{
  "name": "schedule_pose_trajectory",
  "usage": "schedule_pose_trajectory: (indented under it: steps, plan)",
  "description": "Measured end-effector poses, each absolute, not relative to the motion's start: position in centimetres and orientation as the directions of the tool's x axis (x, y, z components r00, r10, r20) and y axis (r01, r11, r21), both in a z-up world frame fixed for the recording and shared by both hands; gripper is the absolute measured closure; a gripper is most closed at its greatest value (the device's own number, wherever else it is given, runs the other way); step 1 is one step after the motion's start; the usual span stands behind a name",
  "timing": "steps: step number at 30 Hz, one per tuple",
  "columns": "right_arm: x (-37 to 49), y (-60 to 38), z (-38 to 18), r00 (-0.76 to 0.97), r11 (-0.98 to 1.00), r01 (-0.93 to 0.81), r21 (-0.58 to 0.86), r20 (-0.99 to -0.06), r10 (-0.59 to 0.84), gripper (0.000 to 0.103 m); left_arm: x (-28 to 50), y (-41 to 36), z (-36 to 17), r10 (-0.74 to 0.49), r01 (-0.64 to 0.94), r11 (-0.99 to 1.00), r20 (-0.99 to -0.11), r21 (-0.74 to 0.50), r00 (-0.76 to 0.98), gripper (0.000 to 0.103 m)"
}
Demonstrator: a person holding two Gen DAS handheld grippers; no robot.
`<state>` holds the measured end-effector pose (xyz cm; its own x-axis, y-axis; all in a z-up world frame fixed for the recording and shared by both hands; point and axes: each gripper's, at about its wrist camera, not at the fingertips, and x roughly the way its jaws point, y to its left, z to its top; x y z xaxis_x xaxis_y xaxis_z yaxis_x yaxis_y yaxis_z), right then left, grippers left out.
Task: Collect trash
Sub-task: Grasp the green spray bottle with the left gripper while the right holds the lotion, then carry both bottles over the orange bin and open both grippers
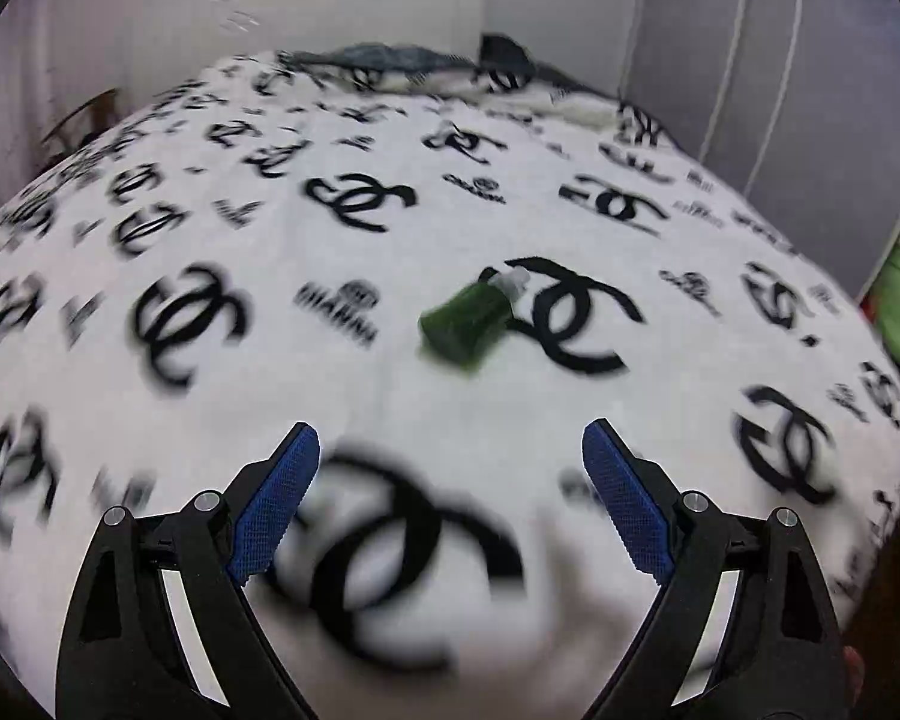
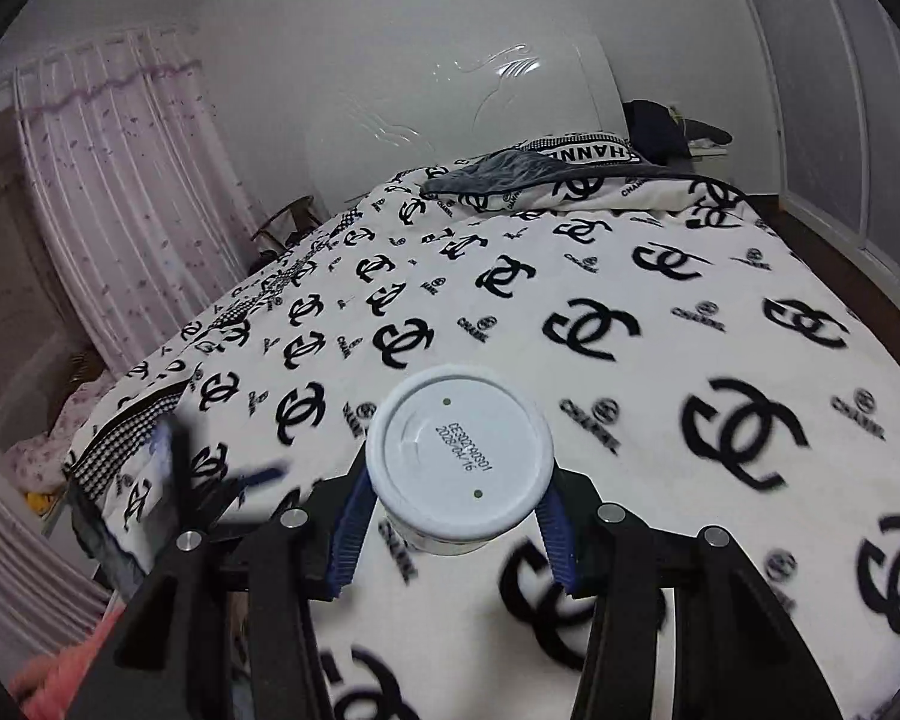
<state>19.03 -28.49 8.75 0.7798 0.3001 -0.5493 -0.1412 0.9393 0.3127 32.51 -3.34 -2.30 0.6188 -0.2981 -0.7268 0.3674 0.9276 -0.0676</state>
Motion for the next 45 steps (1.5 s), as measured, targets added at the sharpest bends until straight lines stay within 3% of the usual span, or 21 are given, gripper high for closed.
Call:
schedule_pose_trajectory:
  steps: [6,10,11,13,15,21,23,25,32,38,45]
  plan:
    - [16.4,-30.0,7.7,0.765,0.943,-0.148,0.300,-0.569,0.301,0.054,38.8,-6.3,-4.2,-0.253,0.348,0.937,-0.761,-0.038,0.597,0.016]
    - [15.3,-30.3,6.8,0.755,0.941,-0.152,0.301,-0.580,0.307,0.054,40.7,-8.8,-5.9,-0.161,0.344,0.937,-0.797,0.062,0.582,0.017]
    - [15.2,-30.4,6.6,0.753,0.942,-0.154,0.298,-0.581,0.307,0.054,40.8,-9.1,-6.0,-0.152,0.344,0.936,-0.798,0.073,0.584,0.020]
    - [14.9,-30.4,6.1,0.753,0.944,-0.153,0.291,-0.585,0.302,0.054,40.6,-9.8,-6.1,-0.150,0.359,0.929,-0.793,0.092,0.591,0.042]
    - [14.9,-30.5,5.7,0.744,0.939,-0.159,0.307,-0.587,0.318,0.054,40.1,-10.2,-5.9,-0.141,0.371,0.921,-0.787,0.117,0.600,0.052]
    - [13.9,-30.0,5.4,0.743,0.925,-0.171,0.340,-0.571,0.348,0.054,38.0,-9.1,-4.8,-0.176,0.360,0.930,-0.776,0.070,0.606,0.054]
    - [13.1,-29.8,5.5,0.749,0.921,-0.176,0.348,-0.560,0.354,0.054,36.1,-8.5,-3.9,-0.190,0.372,0.925,-0.760,0.074,0.622,0.057]
    - [12.4,-29.7,5.6,0.750,0.917,-0.184,0.354,-0.552,0.364,0.054,33.5,-7.8,-2.9,-0.216,0.391,0.918,-0.738,0.071,0.640,0.066]
    - [9.2,-27.6,5.1,0.736,0.915,-0.208,0.346,-0.560,0.379,0.054,23.8,-4.8,-0.7,-0.305,0.425,0.905,-0.708,-0.008,0.637,0.066]
    - [5.0,-25.8,4.6,0.714,0.907,-0.255,0.337,-0.567,0.411,0.054,13.5,-4.1,0.7,-0.382,0.504,0.864,-0.662,-0.007,0.645,0.066]
    - [-1.3,-23.8,-0.8,0.624,0.916,-0.269,0.297,-0.671,0.401,0.054,3.6,-3.8,-2.8,-0.440,0.560,0.826,-0.697,-0.067,0.566,0.066]
